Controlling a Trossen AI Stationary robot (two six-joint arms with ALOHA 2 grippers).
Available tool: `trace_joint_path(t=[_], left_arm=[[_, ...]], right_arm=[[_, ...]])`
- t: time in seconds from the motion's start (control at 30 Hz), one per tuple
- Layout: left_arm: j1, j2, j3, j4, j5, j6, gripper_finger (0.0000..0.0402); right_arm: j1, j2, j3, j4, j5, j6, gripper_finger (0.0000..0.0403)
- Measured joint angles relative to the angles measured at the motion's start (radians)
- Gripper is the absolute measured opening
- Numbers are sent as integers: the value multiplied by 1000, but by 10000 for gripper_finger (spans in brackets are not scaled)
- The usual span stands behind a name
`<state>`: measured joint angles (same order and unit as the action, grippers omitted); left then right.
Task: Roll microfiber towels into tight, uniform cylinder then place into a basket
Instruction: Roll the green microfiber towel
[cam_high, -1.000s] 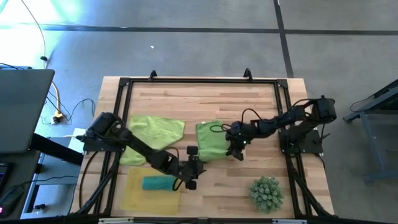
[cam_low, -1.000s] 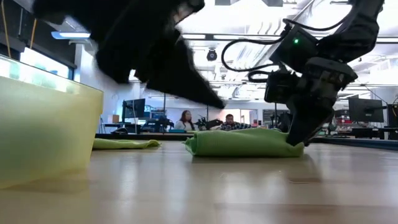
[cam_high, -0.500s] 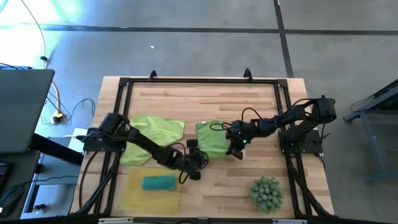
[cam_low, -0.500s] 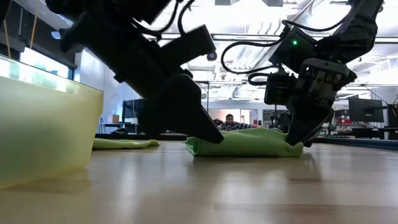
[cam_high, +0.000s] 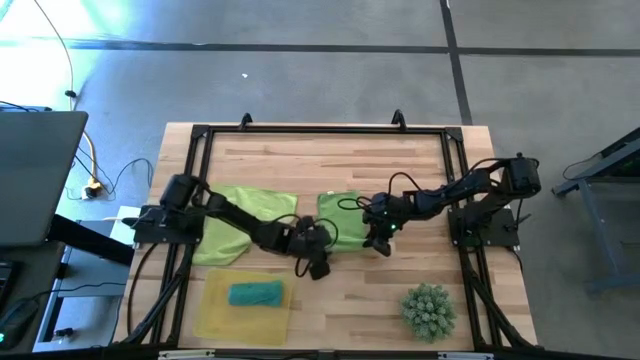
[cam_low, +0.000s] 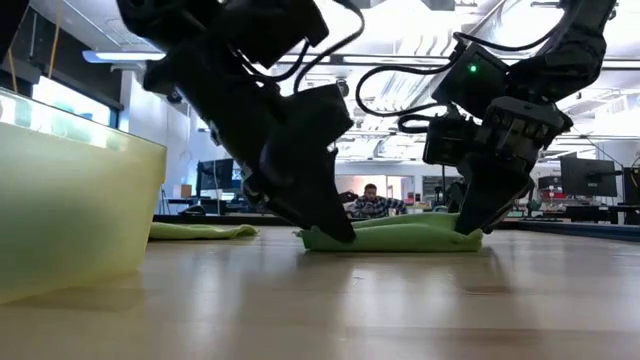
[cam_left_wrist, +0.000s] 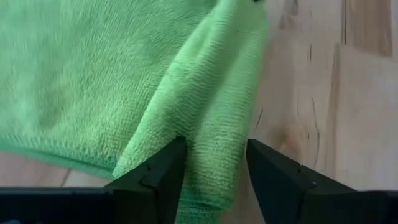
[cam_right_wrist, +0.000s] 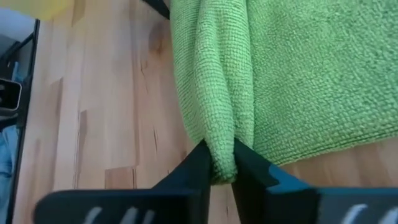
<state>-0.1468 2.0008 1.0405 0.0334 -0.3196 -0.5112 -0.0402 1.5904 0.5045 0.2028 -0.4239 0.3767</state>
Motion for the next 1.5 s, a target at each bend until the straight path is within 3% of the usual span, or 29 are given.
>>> trace_joint_path(t=[0.27, 0.43, 0.6, 0.77, 0.93, 1.1, 1.27, 1.5], left_arm=[[47, -3, 0, -34, 169, -169, 81], [96, -3, -1, -25, 328, -254, 24], [160, 2, -6, 5, 518, -289, 9], [204, 5, -6, 7, 602, -300, 13], [220, 6, -6, 6, 616, -301, 11], [231, 6, -6, 9, 634, -301, 11], [232, 6, -6, 11, 645, -301, 12], [234, 6, -8, 21, 651, -300, 12]], right_arm=[[0, -113, -3, -68, -22, -140, 113], [21, -262, -3, -179, -15, -340, 129], [157, -356, -4, -203, 147, -640, 123], [303, -324, -5, -129, 326, -812, 117], [352, -243, -5, -75, 442, -831, 118], [334, -154, -5, -48, 457, -831, 119], [315, -129, -5, -11, 545, -830, 128], [270, -129, -4, -51, 506, -715, 178]])
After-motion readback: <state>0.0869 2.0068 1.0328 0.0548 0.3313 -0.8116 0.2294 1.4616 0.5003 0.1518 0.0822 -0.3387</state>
